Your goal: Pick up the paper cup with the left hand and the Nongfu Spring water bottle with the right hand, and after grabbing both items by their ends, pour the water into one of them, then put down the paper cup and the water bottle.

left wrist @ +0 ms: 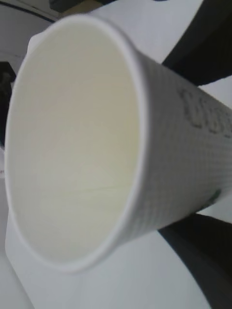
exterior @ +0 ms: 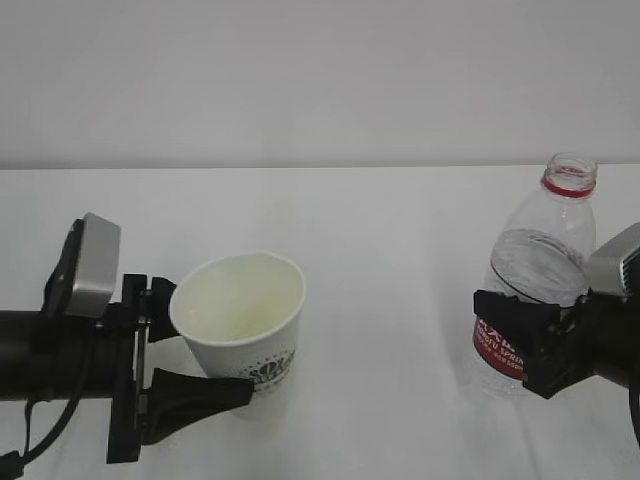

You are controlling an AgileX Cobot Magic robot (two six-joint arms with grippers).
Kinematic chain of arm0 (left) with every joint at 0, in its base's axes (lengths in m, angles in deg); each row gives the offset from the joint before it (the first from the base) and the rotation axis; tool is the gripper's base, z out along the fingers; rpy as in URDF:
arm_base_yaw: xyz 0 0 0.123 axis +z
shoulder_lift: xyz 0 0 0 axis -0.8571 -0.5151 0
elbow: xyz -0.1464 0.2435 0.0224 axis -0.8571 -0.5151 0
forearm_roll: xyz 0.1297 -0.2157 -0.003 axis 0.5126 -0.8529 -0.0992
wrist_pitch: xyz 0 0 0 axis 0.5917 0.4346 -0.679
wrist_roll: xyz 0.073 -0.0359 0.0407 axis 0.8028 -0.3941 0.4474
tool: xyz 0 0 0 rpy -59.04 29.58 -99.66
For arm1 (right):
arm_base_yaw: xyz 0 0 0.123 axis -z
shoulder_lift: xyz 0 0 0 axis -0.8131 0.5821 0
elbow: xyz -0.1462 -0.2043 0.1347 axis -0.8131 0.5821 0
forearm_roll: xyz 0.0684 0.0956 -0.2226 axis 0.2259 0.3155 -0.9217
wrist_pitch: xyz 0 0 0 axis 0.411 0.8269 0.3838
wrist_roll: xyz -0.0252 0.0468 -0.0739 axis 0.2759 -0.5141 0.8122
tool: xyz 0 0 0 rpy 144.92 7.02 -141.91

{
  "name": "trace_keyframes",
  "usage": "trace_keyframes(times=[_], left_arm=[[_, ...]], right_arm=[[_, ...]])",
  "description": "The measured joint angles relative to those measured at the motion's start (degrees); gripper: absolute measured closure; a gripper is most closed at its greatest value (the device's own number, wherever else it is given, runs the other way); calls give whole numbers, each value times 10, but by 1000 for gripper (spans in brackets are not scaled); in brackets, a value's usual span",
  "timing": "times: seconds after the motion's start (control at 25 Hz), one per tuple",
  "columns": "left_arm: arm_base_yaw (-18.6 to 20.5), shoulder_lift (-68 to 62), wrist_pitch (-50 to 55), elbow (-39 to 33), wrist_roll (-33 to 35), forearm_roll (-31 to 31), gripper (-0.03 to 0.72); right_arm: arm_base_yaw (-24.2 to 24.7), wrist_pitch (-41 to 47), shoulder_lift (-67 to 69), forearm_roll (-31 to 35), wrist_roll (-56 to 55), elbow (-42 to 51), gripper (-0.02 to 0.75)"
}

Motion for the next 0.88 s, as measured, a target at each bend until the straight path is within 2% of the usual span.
trace_keyframes(times=[0.16, 0.36, 0.88], left_arm=[[-50, 0, 0, 0, 0, -15, 113], [-91, 0, 0, 0, 0, -41, 113], [-133, 0, 0, 15, 6, -84, 113]], right_arm=[[0, 0, 0, -10, -2, 0, 319], [0, 0, 0, -19, -11, 0, 319], [0, 0, -1, -51, -22, 0, 319]])
